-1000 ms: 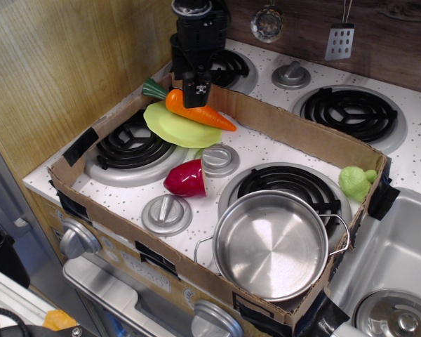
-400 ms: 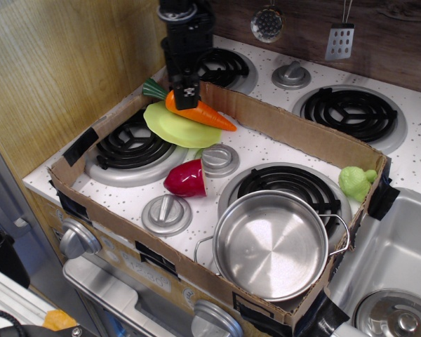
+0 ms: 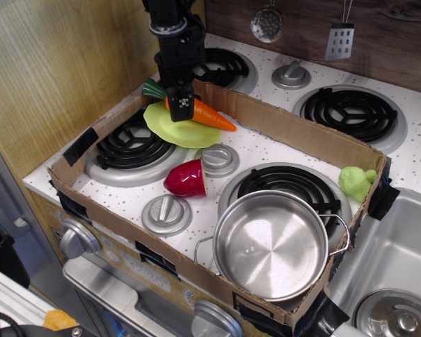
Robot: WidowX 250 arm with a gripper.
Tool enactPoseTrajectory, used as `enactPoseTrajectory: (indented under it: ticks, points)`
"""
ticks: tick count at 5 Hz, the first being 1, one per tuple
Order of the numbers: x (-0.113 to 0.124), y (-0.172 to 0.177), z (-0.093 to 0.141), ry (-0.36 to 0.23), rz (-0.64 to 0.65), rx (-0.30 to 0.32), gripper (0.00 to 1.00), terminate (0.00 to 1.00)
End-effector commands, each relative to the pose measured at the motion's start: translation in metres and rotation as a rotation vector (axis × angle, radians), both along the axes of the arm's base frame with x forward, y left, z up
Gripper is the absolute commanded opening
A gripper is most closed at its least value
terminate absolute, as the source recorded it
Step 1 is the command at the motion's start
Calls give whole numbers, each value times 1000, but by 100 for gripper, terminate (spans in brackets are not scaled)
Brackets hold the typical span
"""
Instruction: Take carrot off plate
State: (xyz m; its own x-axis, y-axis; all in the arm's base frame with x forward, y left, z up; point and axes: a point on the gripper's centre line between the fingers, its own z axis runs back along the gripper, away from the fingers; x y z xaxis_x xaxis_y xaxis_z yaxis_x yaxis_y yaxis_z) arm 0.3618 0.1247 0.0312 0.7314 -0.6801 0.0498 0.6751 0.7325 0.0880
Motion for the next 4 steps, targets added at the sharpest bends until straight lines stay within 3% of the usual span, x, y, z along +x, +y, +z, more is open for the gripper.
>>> enactPoseTrajectory:
  ticks: [1,3,4]
  points:
    - [13,2,11,-17,17,-27,0,0]
    - [13,-5,32,-19,50,22,0,0]
    - [15,-20,59,21,73,87,0,0]
